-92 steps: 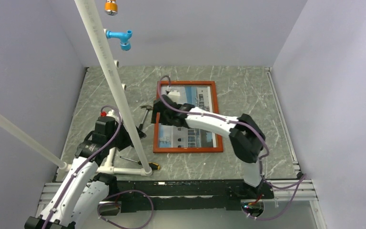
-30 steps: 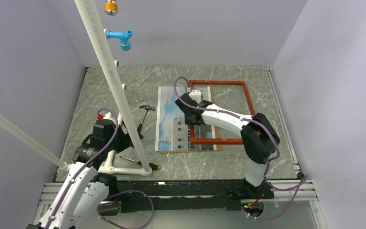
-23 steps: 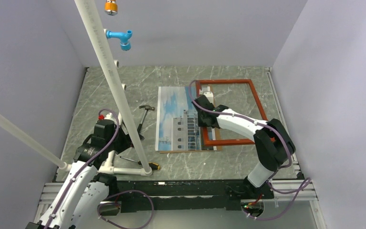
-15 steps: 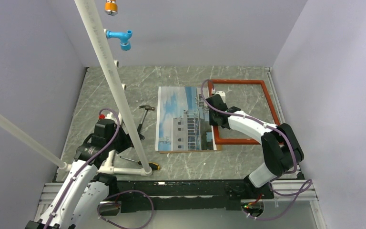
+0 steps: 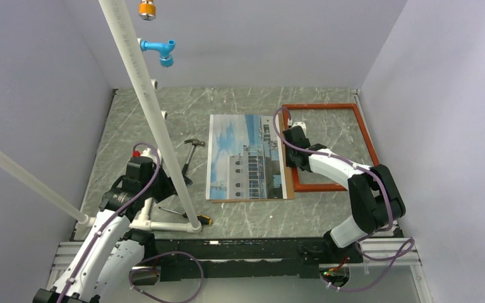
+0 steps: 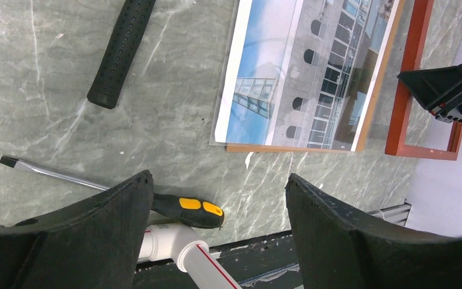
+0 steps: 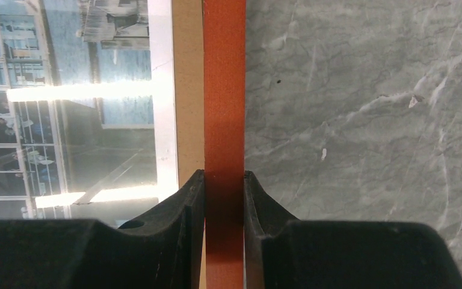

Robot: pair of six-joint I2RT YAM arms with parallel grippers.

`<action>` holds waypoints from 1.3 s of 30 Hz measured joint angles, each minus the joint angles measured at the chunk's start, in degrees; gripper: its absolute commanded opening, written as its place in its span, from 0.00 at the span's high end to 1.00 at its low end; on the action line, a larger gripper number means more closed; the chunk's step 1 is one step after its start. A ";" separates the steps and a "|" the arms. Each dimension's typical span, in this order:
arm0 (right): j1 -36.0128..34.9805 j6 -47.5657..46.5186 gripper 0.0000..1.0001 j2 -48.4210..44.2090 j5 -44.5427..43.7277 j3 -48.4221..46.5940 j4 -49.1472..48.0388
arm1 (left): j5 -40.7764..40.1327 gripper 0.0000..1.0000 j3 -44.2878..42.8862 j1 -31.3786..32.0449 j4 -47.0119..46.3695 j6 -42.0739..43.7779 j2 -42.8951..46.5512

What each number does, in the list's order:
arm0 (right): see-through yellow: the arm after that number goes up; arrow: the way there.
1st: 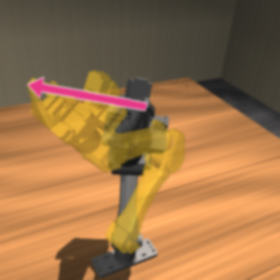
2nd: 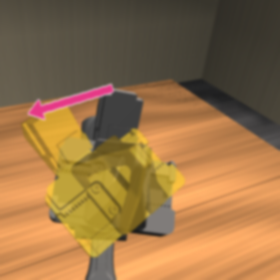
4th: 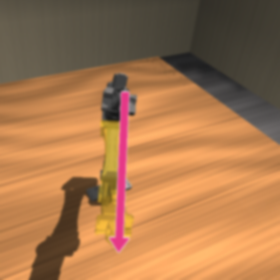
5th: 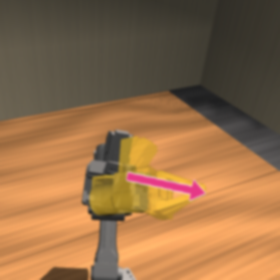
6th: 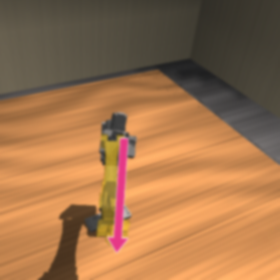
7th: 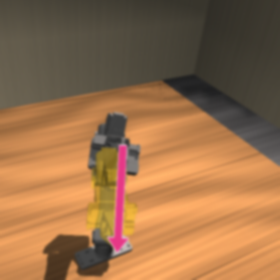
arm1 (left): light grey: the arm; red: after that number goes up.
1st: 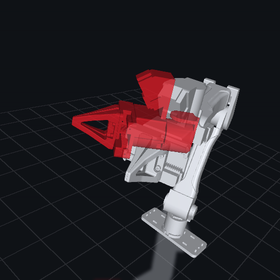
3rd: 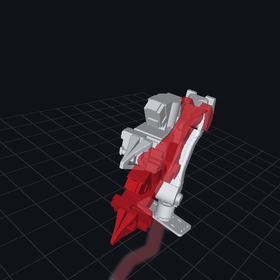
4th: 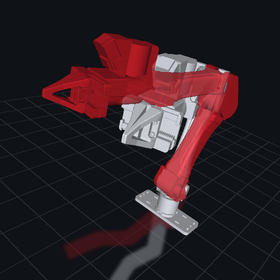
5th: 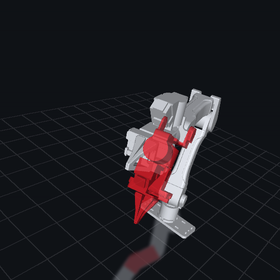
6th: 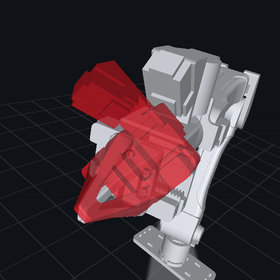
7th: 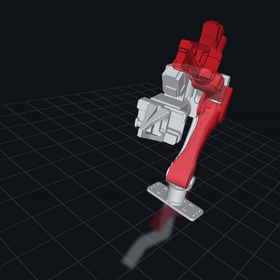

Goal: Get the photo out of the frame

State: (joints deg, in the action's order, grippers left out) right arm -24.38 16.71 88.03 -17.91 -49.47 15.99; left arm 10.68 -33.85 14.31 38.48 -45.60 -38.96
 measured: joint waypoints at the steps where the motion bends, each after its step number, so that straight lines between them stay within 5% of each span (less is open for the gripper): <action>1: 0.17 -0.13 1.00 0.00 0.00 0.15 -0.13 | 0.02 0.16 0.00 0.00 -0.09 0.11 -0.22; 10: 0.94 -0.68 1.00 0.00 -0.04 0.48 -0.74 | 0.09 0.16 0.00 0.00 -0.33 0.55 -1.01; 12: 0.94 -0.70 0.76 0.00 -0.17 0.48 -0.68 | 0.24 0.16 0.00 0.00 -0.66 0.55 -1.01; 13: 0.90 -0.72 0.51 0.00 -0.63 0.48 -0.50 | 0.46 0.15 0.02 0.00 -0.87 0.57 -1.01; 14: 0.70 -0.74 0.38 0.00 -1.44 0.39 0.00 | 0.61 0.14 0.02 0.00 -1.01 0.63 -1.01; 18: -1.73 -0.20 0.17 -0.26 -8.04 -1.31 4.94 | 1.53 0.11 0.13 0.00 -1.42 1.38 -1.16; 24: -7.50 3.39 0.11 -8.46 -7.52 -2.56 9.81 | 4.11 0.05 0.98 0.00 -3.82 2.91 -1.86; 39: -4.66 13.05 0.19 -20.90 23.17 14.03 0.42 | 14.51 0.06 3.52 0.83 -16.57 4.52 -15.15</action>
State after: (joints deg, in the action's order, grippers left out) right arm -29.04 29.76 67.13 5.26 -35.44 16.40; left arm 25.19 -30.33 15.14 21.91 -41.08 -54.11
